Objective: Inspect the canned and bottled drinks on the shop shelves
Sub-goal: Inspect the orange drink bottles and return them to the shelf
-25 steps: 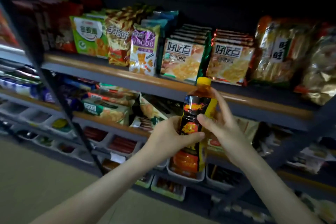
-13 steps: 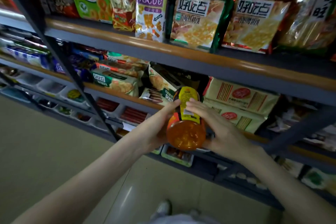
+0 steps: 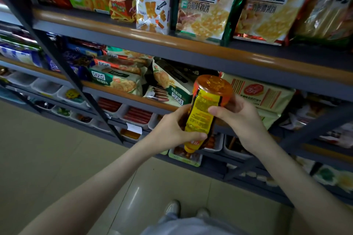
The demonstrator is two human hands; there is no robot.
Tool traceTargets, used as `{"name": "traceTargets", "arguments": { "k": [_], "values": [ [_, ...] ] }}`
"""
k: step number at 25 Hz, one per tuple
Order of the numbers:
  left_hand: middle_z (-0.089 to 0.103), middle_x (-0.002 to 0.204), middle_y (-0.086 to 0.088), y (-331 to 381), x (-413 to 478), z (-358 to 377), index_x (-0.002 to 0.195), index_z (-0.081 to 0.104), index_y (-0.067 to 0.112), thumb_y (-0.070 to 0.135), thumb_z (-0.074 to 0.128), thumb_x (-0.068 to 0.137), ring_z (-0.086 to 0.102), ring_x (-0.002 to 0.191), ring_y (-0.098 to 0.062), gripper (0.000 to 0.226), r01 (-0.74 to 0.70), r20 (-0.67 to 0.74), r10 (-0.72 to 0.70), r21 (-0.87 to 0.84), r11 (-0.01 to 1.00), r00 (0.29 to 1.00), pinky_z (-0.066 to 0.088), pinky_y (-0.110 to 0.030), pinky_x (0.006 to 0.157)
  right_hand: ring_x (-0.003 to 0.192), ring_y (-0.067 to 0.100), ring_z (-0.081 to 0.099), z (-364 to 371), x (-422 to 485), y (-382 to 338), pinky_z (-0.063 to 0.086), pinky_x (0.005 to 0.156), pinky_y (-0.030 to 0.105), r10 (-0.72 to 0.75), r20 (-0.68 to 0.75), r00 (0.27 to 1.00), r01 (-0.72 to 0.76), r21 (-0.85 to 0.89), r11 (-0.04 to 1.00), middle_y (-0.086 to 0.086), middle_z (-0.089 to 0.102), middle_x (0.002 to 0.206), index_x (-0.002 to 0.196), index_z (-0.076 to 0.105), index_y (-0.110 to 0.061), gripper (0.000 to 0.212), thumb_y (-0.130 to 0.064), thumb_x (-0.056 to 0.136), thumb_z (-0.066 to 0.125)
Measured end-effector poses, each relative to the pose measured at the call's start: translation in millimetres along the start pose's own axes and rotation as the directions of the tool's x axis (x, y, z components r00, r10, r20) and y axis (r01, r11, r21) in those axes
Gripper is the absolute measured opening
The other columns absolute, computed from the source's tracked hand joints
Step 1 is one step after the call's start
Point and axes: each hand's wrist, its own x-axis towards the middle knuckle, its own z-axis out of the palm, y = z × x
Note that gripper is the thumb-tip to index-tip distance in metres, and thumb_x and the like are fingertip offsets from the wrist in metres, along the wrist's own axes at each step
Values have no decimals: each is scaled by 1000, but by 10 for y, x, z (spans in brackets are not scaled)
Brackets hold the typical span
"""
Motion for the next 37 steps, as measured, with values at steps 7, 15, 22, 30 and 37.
{"name": "traceTargets", "arguments": {
  "k": [7,15,22,30,37],
  "values": [
    [76,95,-1,334,136,15,100,67,18,35,74,71,72,88,-18,34,157,80,-138,-357,921,987,58,-26,73,149,15,-1,-485,-34,0,4,122,34,-397,436,808,567,-760,319,-11,4,160,152,9,-35,74,-10,94,45],
    [74,85,-4,1267,241,-385,89,70,16,55,73,76,69,77,-22,41,-57,102,75,-165,985,992,54,-27,65,139,31,36,-547,349,-612,32,112,51,-652,576,493,662,-735,-149,16,43,143,140,35,-2,44,1,98,49],
    [69,86,-2,2227,390,-762,99,65,13,20,51,98,65,79,-10,16,-657,-127,669,129,743,732,51,-17,68,141,14,33,-686,426,-1890,29,115,31,-884,280,375,736,-669,100,-1,41,145,138,35,-10,55,-25,93,62],
    [52,122,-11,3155,969,-409,135,36,-6,40,55,92,47,115,-22,66,-626,-140,990,771,118,14,35,-15,100,94,-13,59,-758,495,-2737,41,79,3,-885,-250,393,646,-610,459,-27,63,95,112,62,-16,53,-26,66,86],
    [60,91,11,3747,1311,-392,118,50,16,38,75,80,59,79,-10,50,-628,-328,897,640,442,297,37,-1,62,142,6,25,-1477,670,-3117,26,115,30,-762,-198,617,464,-690,555,-11,28,156,150,21,-35,84,-47,80,66]
  ]
}}
